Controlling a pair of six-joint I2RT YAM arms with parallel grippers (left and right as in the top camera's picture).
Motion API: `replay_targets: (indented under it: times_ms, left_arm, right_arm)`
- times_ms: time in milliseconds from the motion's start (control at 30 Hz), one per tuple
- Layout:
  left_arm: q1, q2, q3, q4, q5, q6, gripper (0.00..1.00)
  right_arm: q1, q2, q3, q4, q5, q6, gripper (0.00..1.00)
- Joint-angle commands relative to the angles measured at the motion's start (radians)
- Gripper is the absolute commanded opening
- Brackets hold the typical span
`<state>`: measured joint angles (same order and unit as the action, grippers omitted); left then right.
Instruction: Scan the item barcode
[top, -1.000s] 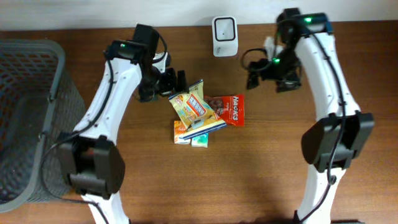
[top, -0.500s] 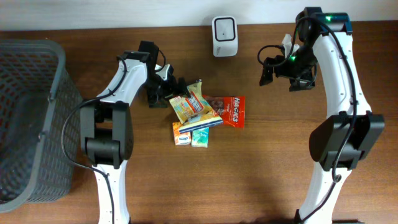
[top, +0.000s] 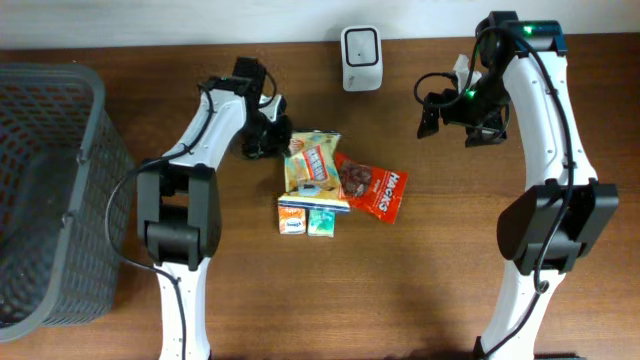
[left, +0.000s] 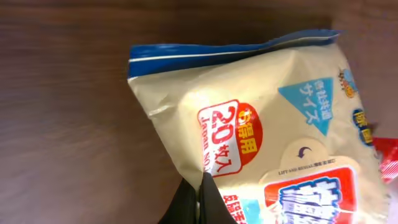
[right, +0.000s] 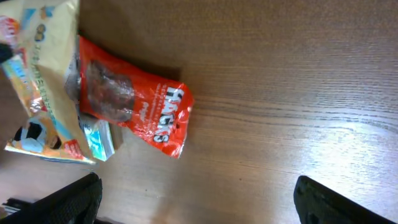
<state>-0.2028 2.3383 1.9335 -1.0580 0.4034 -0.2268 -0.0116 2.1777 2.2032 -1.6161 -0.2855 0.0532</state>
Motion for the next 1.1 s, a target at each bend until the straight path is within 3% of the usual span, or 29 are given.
replay_targets:
  times_ms: [0,133,267,400,533,667,800,1067]
  left_arm:
    - [-0.018,-0.184,0.075,-0.065,-0.291,0.019,0.00]
    - [-0.107,-0.292,0.075,-0.130,-0.582,0.004,0.00]
    - [-0.241,-0.297,0.075,-0.193,-1.110,-0.151,0.00]
    - [-0.266,-0.297,0.075,-0.193,-1.324,-0.291,0.00]
    - [-0.266,-0.295,0.064,-0.184,-1.440,-0.309,0.00]
    - [-0.266,-0.289,0.029,-0.192,-1.423,-0.320,0.00]
    - [-0.289,-0.289,-0.122,-0.185,-1.320,-0.365,0.00]
    - [-0.536,-0.290,-0.127,-0.175,-0.938,-0.364,0.02]
  right_arm:
    - [-0.003,-0.019,0.021,0.000,0.009,0.006,0.99]
    - [-0.003,-0.019,0.021,0.000,0.009,0.007,0.99]
    - [-0.003,-0.019,0.021,0.000,0.009,0.007,0.99]
    - [-0.003,-0.019,0.021,0.000,0.009,0.006,0.99]
    - [-0.003,-0.019,0.021,0.000,0.009,0.006,0.99]
    - [-0.003,-0.019,0.021,0.000,0.009,0.007,0.99]
    - [-0.003,-0.019,0.021,0.000,0.009,0.006,0.98]
    - [-0.003,-0.019,0.021,0.000,0.009,0.006,0.99]
